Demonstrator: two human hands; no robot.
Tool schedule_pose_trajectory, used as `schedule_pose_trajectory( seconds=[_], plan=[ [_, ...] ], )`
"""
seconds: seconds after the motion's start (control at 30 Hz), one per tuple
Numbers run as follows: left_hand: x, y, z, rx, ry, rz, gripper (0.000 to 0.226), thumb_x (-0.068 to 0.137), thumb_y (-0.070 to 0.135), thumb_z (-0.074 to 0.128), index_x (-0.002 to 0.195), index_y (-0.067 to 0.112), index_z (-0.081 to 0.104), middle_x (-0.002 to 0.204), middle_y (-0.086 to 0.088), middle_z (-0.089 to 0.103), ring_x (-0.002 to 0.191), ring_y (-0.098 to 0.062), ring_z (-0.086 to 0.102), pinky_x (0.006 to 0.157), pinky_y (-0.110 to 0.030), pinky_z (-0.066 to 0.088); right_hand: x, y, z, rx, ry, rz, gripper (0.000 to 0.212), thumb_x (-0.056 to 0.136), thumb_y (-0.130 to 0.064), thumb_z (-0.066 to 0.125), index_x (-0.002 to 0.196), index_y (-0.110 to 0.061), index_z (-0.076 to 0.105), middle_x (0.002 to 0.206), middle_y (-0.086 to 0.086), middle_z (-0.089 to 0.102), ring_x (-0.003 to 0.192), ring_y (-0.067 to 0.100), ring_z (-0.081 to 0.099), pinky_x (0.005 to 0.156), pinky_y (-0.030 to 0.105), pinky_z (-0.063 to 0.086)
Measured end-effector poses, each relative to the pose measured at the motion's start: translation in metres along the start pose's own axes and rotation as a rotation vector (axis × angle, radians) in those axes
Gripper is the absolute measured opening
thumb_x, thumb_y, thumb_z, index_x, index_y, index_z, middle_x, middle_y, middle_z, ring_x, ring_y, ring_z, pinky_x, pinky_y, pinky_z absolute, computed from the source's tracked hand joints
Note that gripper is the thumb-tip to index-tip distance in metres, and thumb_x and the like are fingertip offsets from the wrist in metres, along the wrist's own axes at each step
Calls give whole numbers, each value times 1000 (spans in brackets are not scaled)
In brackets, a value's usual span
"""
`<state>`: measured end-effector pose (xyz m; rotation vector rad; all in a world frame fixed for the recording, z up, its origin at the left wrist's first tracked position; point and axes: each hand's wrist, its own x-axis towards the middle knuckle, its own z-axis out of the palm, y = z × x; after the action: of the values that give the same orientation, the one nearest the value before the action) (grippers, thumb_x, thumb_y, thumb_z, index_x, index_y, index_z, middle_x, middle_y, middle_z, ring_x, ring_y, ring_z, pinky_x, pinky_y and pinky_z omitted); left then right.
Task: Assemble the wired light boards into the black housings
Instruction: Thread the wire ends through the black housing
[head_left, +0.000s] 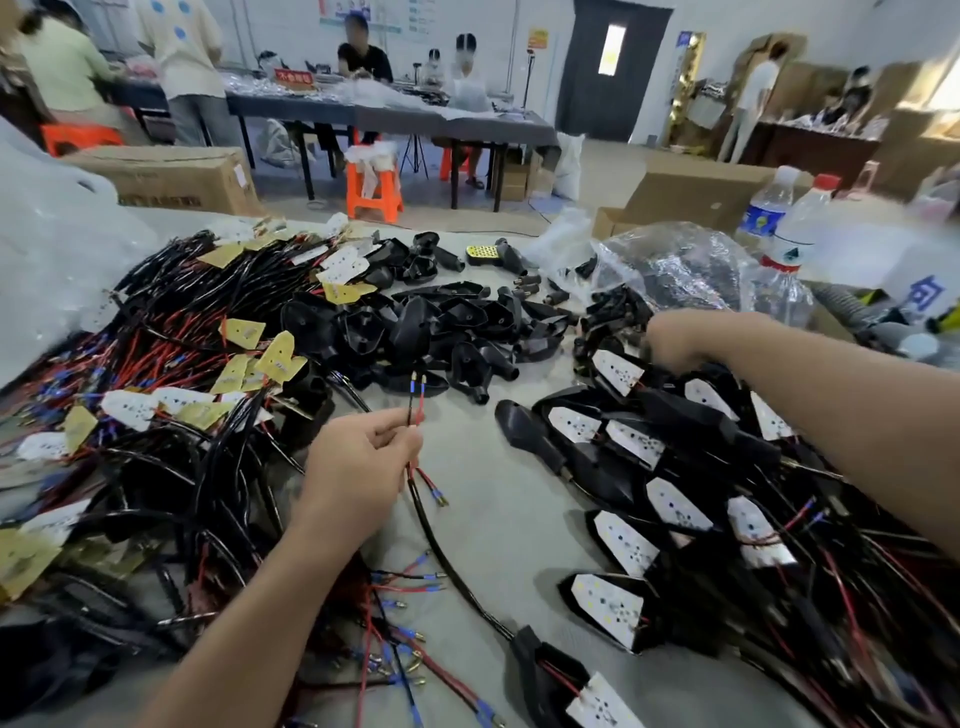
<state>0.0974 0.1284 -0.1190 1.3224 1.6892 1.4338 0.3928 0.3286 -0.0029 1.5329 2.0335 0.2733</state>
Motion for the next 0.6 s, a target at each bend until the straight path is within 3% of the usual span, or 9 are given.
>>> schedule_pose_trajectory(
  seconds=[0.07, 0.13, 0.3, 0.43, 0.53, 0.6],
  plan=[
    [-2, 0, -1, 27, 3, 8, 33, 94, 12, 68, 117, 36, 64, 57, -3, 67, 48, -14, 53, 59, -34, 52, 10, -3, 16, 31, -24, -26, 29, 97, -4, 50, 120, 2, 66, 124, 21, 66, 111, 33, 65, 88, 34, 53],
    [-4, 3, -3, 54, 5, 6, 29, 93, 16, 68, 110, 37, 58, 63, -4, 71, 50, -13, 59, 63, -36, 56, 15, -8, 19, 71, -9, -44, 26, 97, -4, 51, 118, 2, 65, 122, 21, 65, 111, 34, 64, 91, 37, 54],
    [-8, 13, -4, 71, 19, -19, 15, 93, 15, 68, 93, 29, 63, 62, -2, 71, 48, -6, 57, 51, -19, 48, 15, -16, 17, 122, -7, -35, 17, 93, 2, 53, 104, -3, 65, 119, 20, 67, 109, 32, 65, 86, 34, 51],
    [-10, 18, -4, 72, 14, -50, 14, 94, 14, 67, 83, 23, 66, 65, 0, 72, 49, -7, 57, 60, -34, 57, 6, -17, 14, 105, 12, -2, 18, 92, 5, 51, 100, -4, 64, 108, 17, 67, 93, 28, 61, 76, 31, 50],
    [-13, 22, -4, 31, 15, -64, 16, 93, 11, 69, 81, 21, 68, 68, 2, 73, 56, -8, 64, 70, -40, 62, -6, -15, 2, 238, 338, 130, 21, 90, 2, 50, 104, -4, 65, 98, 16, 69, 81, 32, 59, 71, 36, 52],
    [-15, 23, -4, 110, 40, -1, 18, 91, 15, 73, 78, 27, 69, 72, 12, 73, 63, -4, 66, 67, -24, 56, -19, -24, -14, 389, 593, 167, 21, 92, -1, 51, 106, -10, 65, 92, 14, 68, 79, 33, 59, 68, 37, 50]
  ],
)
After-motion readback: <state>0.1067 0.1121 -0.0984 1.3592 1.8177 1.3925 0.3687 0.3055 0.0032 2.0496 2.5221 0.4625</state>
